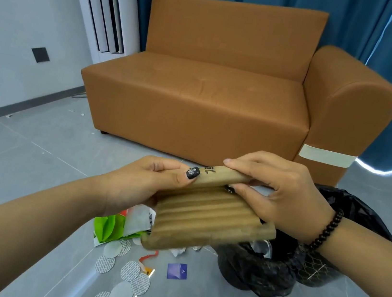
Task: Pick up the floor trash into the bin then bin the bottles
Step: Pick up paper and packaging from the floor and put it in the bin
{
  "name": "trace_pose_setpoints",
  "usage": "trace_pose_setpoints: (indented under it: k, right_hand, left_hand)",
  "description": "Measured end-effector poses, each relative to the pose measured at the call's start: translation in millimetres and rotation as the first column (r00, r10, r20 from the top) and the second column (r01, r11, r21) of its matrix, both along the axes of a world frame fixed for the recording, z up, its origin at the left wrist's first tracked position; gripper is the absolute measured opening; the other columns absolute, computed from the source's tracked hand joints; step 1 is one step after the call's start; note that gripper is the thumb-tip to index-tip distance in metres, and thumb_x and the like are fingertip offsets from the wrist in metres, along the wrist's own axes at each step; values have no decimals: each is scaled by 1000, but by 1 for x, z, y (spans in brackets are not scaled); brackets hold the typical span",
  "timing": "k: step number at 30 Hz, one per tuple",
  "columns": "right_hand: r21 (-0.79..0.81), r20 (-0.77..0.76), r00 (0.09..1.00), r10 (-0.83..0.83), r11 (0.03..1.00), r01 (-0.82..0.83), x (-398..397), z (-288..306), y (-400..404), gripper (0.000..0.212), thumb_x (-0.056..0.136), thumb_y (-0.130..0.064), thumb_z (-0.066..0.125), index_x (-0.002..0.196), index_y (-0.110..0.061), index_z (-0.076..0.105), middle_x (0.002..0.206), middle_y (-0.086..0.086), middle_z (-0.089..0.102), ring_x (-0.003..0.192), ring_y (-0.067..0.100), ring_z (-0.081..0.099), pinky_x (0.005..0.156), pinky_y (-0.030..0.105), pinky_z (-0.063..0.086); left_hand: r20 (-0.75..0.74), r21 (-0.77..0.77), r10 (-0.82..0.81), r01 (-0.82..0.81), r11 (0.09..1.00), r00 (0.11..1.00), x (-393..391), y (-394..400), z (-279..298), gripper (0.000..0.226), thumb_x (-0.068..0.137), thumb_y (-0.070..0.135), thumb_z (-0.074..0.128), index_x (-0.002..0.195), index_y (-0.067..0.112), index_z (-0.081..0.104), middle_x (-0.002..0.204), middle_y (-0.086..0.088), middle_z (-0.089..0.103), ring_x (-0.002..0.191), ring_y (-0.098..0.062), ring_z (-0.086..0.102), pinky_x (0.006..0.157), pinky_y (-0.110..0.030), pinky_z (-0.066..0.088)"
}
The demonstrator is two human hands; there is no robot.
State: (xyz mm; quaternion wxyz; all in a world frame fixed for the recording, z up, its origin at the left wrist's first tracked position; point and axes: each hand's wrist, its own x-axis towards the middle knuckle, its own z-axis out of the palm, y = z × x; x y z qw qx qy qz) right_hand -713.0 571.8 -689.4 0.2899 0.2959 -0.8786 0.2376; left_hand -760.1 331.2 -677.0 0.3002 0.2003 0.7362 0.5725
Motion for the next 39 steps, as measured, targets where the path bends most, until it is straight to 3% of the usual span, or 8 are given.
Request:
trace_pose_setpoints:
  k: [7, 11, 15, 20, 26, 30, 33, 39]
  right_hand:
    - [-243, 255, 965, 57, 970, 7, 0, 1, 1, 41, 78, -33, 73, 117, -24, 65, 107, -8, 65, 101, 13, 62, 83, 32, 54]
    - [-329, 517, 851, 90, 939, 101, 1, 1, 1, 41, 75, -45, 67, 114, -32, 65, 112, -15, 67, 106, 4, 62, 94, 37, 52]
    - [-365, 477, 875, 85, 925, 109, 2, 5, -3, 35, 73, -35, 69, 107, -30, 69, 105, -10, 69, 100, 8, 65, 89, 38, 54]
    - [-305, 387, 920, 70, 951, 55, 3, 6, -7, 33, 75, -29, 72, 108, -24, 69, 100, -8, 68, 95, 15, 64, 81, 39, 53]
    - [-326, 405, 910, 85, 944, 57, 3, 4, -7, 31, 75, -26, 74, 105, -24, 68, 104, -10, 64, 101, 15, 62, 85, 38, 54]
    - [-474, 677, 709, 198, 854, 214, 3, 8, -7, 42, 79, -45, 60, 117, -25, 62, 110, -6, 67, 103, 11, 64, 87, 35, 53]
    - [-571, 793, 474, 382, 738, 360, 4, 6, -10, 55, 78, -43, 54, 117, -4, 58, 120, 21, 61, 110, 33, 62, 87, 47, 55]
    - [-632, 739, 545, 397, 689, 355, 5, 5, -13, 43, 74, -30, 61, 107, -3, 63, 104, 18, 70, 88, 24, 67, 73, 32, 58]
  left_hand:
    - [-225, 18, 31, -28, 999, 974, -1, 2, 3, 36, 78, 30, 70, 110, 13, 70, 105, -5, 73, 92, -13, 68, 75, -22, 56]
    - [-417, -14, 3, -10, 1000, 909, 2, 5, 1, 37, 76, 26, 70, 112, 15, 70, 106, 0, 73, 98, -14, 68, 86, -24, 55]
    - [-264, 23, 49, -44, 999, 963, 2, 6, -3, 38, 73, 27, 74, 108, 15, 71, 103, 0, 74, 90, -12, 67, 81, -23, 55]
    - [-44, -54, 14, -16, 998, 999, 3, 5, 0, 42, 78, 40, 64, 106, 9, 69, 89, -5, 68, 73, -12, 61, 58, -20, 50]
    - [-221, 11, 78, -77, 997, 972, 1, 7, 4, 40, 66, 27, 71, 103, 13, 71, 98, -4, 75, 84, -9, 68, 75, -20, 57]
    - [-398, -14, 110, -125, 992, 911, 1, 8, 3, 33, 70, 20, 78, 103, 18, 72, 99, 3, 75, 87, -7, 69, 79, -19, 55]
    - [-485, -47, 86, -124, 991, 870, 3, 7, -1, 32, 73, 16, 80, 103, 25, 71, 98, 12, 74, 90, -4, 69, 79, -17, 53]
    - [-554, -91, 52, -122, 988, 831, 3, 6, 0, 35, 71, 22, 82, 104, 27, 71, 95, 15, 73, 86, -1, 69, 78, -17, 54]
